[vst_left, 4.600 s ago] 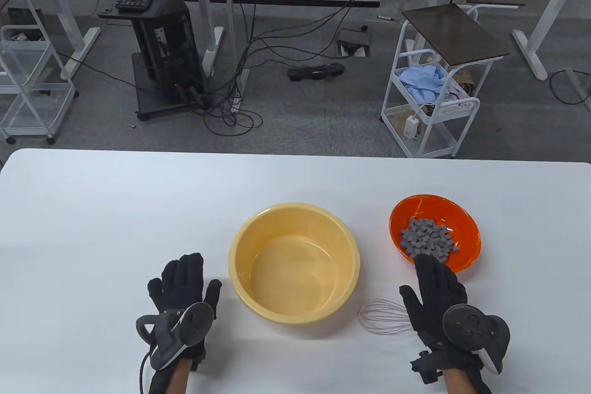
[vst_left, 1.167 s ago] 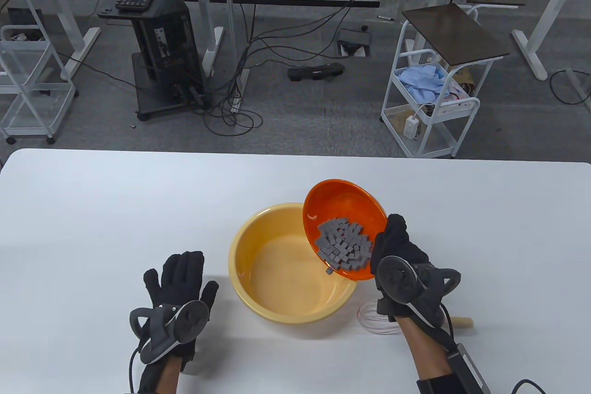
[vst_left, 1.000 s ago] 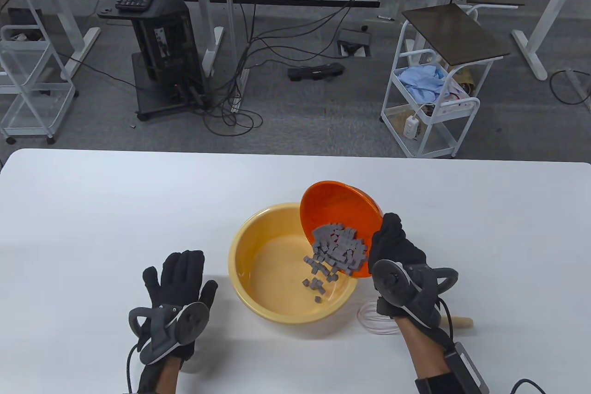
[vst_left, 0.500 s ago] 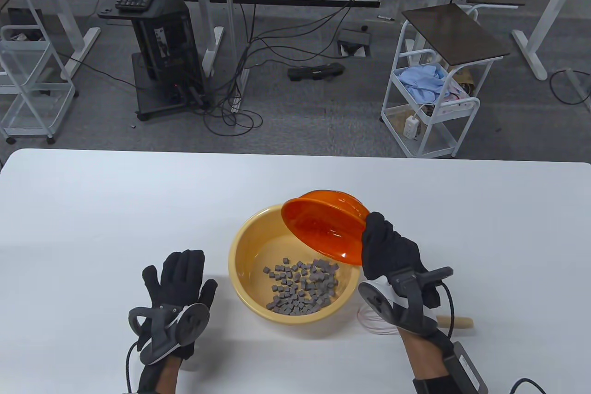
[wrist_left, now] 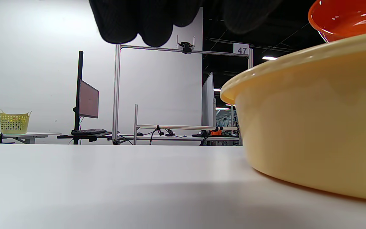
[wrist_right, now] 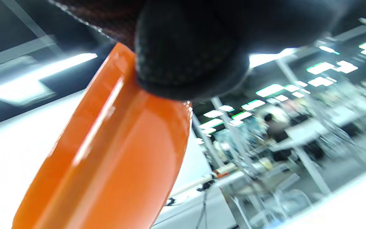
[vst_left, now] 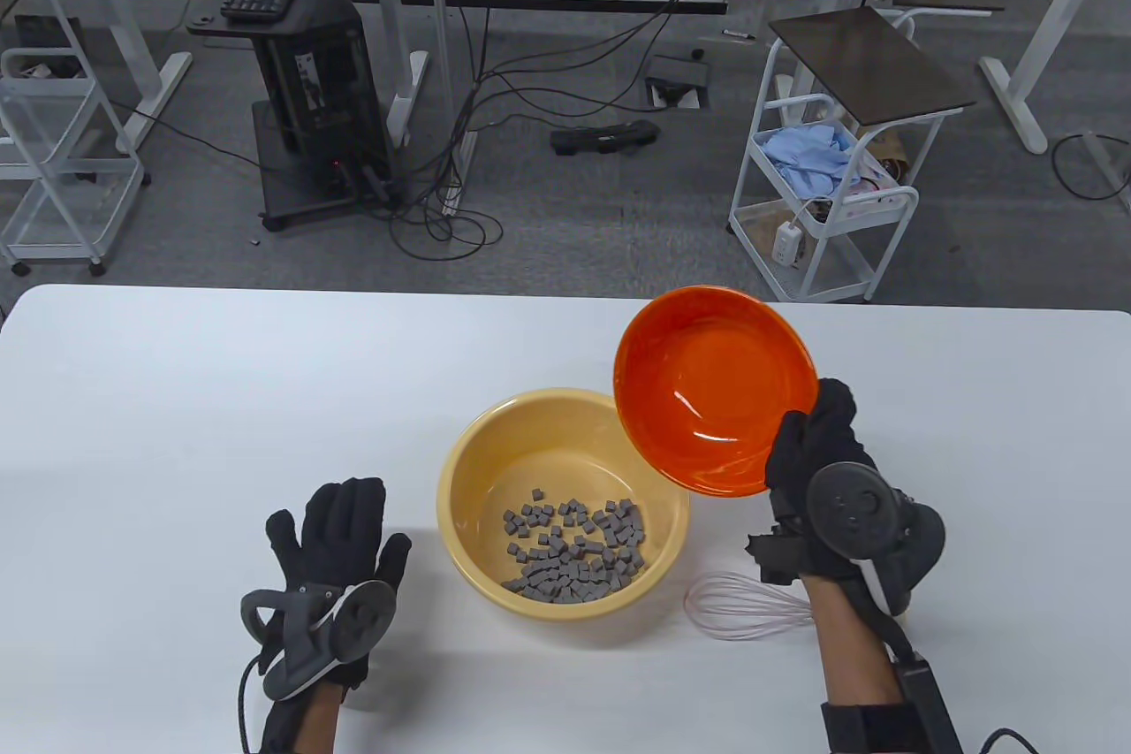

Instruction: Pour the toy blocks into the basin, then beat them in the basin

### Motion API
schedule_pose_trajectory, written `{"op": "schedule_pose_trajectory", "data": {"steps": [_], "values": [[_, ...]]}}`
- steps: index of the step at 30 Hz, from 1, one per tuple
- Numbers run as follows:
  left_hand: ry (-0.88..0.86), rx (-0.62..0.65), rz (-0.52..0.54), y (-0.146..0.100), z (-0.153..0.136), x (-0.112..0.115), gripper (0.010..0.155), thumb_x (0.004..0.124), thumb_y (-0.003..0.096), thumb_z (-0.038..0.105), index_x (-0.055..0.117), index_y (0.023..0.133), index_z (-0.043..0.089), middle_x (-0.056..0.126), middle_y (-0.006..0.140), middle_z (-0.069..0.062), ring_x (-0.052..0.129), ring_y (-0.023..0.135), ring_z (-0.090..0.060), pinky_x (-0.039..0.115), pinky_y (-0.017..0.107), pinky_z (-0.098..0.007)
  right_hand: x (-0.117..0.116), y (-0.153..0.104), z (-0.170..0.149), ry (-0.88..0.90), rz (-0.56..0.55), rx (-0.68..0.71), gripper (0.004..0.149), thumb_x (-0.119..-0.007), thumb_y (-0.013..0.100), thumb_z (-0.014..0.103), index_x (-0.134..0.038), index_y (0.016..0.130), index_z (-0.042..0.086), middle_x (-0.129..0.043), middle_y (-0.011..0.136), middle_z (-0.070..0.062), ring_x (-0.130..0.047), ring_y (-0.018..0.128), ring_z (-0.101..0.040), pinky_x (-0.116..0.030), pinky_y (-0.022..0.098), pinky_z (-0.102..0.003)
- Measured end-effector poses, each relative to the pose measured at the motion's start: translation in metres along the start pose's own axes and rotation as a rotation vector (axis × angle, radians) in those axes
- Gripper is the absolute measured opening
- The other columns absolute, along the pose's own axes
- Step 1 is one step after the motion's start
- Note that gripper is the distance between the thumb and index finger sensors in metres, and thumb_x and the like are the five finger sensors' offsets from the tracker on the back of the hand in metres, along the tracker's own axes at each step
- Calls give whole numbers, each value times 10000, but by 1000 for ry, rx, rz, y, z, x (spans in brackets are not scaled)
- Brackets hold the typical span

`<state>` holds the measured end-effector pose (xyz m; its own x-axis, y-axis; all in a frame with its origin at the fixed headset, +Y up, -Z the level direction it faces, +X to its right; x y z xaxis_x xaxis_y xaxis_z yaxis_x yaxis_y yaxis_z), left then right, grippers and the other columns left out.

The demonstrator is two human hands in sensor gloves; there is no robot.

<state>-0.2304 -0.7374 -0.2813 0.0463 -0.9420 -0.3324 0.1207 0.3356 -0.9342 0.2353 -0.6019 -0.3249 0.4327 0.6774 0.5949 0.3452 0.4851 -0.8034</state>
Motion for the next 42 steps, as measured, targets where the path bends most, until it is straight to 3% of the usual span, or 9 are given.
{"op": "schedule_pose_trajectory", "data": {"steps": [7, 15, 28, 36, 42], "values": [[6, 13, 1, 0, 4, 0, 659, 587, 681, 429, 409, 1186, 45, 556, 1216, -257, 612, 1128, -523, 405, 682, -862, -11, 8, -76, 222, 61, -430, 572, -734, 648, 173, -407, 1036, -92, -838, 664, -315, -1001, 236, -223, -898, 163, -287], [10, 11, 1, -1, 4, -1, 660, 588, 681, 429, 409, 1186, 44, 560, 1214, -257, 616, 1124, -525, 405, 679, -863, -41, 1, -126, 236, 159, -663, 595, -711, 656, 165, -358, 1047, -111, -820, 673, -344, -1004, 260, -242, -902, 181, -299], [9, 14, -15, 0, 6, 1, 660, 589, 680, 428, 412, 1184, 41, 564, 1212, -260, 624, 1120, -524, 409, 678, -863, -79, -2, -152, 225, 271, -769, 607, -686, 661, 151, -313, 1050, -128, -790, 706, -379, -1012, 305, -271, -917, 213, -312], [1, -5, -12, 1, 2, 1, 658, 588, 681, 427, 412, 1184, 42, 558, 1212, -262, 629, 1116, -524, 411, 678, -861, -96, -7, -159, 358, 265, -835, 622, -690, 667, 161, -298, 1056, -125, -774, 737, -392, -1013, 348, -298, -916, 252, -334], [-3, -10, -17, 1, 2, 1, 659, 589, 681, 428, 414, 1184, 39, 565, 1210, -263, 633, 1115, -524, 414, 676, -861, -101, -11, -167, 446, 344, -871, 644, -730, 666, 172, -326, 1061, -138, -737, 836, -409, -1007, 461, -362, -903, 346, -389]]}}
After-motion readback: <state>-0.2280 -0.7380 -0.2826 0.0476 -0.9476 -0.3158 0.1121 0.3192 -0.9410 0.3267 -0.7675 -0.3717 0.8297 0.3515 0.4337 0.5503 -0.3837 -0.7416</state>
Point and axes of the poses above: the tracker on the back of each hand, its own z axis roughly to the thumb side, its own y axis roughly from the wrist to the fingertips, x = y × z, the point moved 1 cm from there along y, roughly from the wrist to the fingertips
